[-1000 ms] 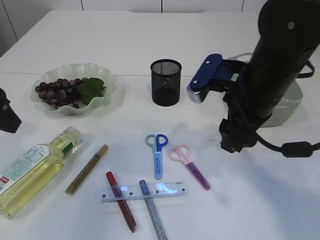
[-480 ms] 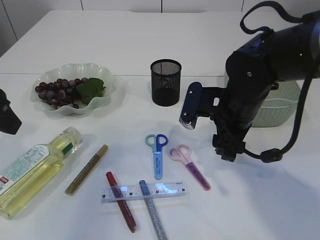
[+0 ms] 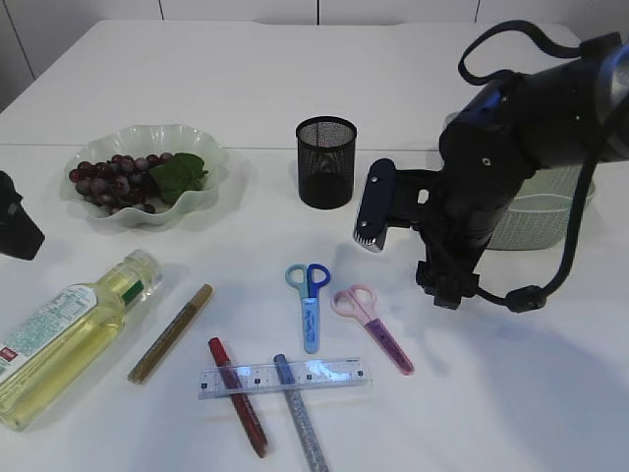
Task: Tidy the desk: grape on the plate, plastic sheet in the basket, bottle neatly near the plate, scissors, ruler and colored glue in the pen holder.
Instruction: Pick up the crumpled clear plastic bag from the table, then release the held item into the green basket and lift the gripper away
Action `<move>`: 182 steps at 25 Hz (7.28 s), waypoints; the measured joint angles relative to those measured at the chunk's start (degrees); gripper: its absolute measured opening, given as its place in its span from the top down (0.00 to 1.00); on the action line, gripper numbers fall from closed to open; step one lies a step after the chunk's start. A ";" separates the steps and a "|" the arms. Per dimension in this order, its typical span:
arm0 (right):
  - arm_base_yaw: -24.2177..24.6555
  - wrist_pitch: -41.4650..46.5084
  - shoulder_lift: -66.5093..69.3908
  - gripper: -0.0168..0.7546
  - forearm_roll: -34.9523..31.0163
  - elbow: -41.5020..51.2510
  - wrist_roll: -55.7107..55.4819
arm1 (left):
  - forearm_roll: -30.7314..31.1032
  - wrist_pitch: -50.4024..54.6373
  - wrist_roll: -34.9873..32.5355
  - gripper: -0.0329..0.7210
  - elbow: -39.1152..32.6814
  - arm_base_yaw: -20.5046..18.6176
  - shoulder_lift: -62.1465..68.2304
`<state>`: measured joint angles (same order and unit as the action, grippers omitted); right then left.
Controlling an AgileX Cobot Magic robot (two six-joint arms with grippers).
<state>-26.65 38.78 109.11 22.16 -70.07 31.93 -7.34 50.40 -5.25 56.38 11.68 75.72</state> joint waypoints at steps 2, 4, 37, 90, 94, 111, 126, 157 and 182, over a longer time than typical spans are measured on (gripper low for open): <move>0.00 -0.41 1.03 0.19 0.15 -0.12 -0.09 | 0.00 -0.14 0.00 0.41 0.00 0.00 0.00; 0.00 -0.54 2.12 0.19 0.27 -0.12 -0.09 | 0.00 -0.17 0.00 0.41 0.00 0.00 0.00; 0.00 -1.33 5.61 0.93 1.44 -0.15 -3.43 | 0.00 -1.72 0.09 0.41 0.00 0.00 0.00; 0.00 -2.84 1.60 0.21 -8.64 -0.97 -6.23 | -0.10 -2.29 0.09 0.41 0.00 0.00 0.00; 0.00 -2.53 3.48 0.21 -8.64 -2.55 -6.88 | -0.10 -2.87 0.09 0.41 0.00 0.00 0.00; 0.48 -0.08 9.65 0.26 -7.05 -6.87 -9.33 | -0.10 -3.24 0.09 0.41 0.00 0.00 0.00; 0.48 -0.08 9.65 0.89 -6.82 -6.90 -9.42 | -0.10 -3.48 0.09 0.41 0.00 0.00 1.84; 6.57 2.89 -1.53 0.96 -7.00 -14.11 -12.00 | -0.82 -4.64 0.09 0.41 0.00 0.00 1.84; 21.22 3.92 1.75 0.28 -15.94 -19.07 -18.54 | -2.51 -4.64 0.09 0.41 0.00 0.00 1.88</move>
<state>-5.43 42.70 110.85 6.23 -89.15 13.38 -9.85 45.77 -5.16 56.38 11.68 77.61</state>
